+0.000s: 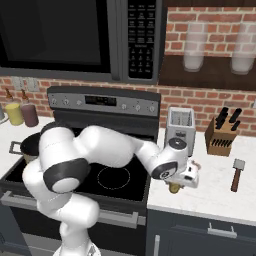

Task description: Put the potato and garlic in the pot. Retrieve the spatula and lightly stir the vegetables in the pot.

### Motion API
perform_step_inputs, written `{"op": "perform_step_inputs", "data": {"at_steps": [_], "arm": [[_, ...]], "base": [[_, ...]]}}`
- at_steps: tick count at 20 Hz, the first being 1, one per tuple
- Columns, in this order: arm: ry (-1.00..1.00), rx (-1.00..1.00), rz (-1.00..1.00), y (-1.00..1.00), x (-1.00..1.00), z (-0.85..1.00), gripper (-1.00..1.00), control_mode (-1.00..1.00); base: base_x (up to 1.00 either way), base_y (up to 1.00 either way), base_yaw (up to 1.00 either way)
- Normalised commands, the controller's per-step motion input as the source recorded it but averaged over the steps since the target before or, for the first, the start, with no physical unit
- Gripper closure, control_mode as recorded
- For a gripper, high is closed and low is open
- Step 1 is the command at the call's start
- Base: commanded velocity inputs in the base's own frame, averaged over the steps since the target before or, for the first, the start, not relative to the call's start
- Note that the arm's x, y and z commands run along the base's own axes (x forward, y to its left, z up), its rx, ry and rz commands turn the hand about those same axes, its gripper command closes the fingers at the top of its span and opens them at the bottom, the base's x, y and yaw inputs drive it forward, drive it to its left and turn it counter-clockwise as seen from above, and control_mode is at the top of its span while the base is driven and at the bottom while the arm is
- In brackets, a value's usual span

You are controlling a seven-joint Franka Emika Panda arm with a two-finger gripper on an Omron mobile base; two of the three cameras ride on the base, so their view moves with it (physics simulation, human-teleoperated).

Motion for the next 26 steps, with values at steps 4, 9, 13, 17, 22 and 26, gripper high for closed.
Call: {"op": "perform_step_inputs", "data": {"at_steps": [4, 9, 13, 17, 22, 26], "arm": [[-0.38, -0.03, 0.02, 0.67, -0.61, 1.0, 1.0, -1.0], [-0.11, -0.01, 0.1, 1.0, -0.16, 1.0, 1.0, -1.0], [0.0, 0.0, 0.16, 1.0, 0.0, 1.0, 1.0, -1.0], [0.0, 0.0, 0.18, 1.0, 0.0, 0.93, 1.0, -1.0], [0.0, 0.0, 0.2, 1.0, 0.0, 0.65, 1.0, -1.0], [0.0, 0.0, 0.21, 1.0, 0.0, 0.39, 1.0, -1.0]], "base": [[0.0, 0.0, 0.0], [0.0, 0.0, 0.0], [0.0, 0.0, 0.0], [0.0, 0.0, 0.0], [0.0, 0.0, 0.0], [0.0, 0.0, 0.0]]}}
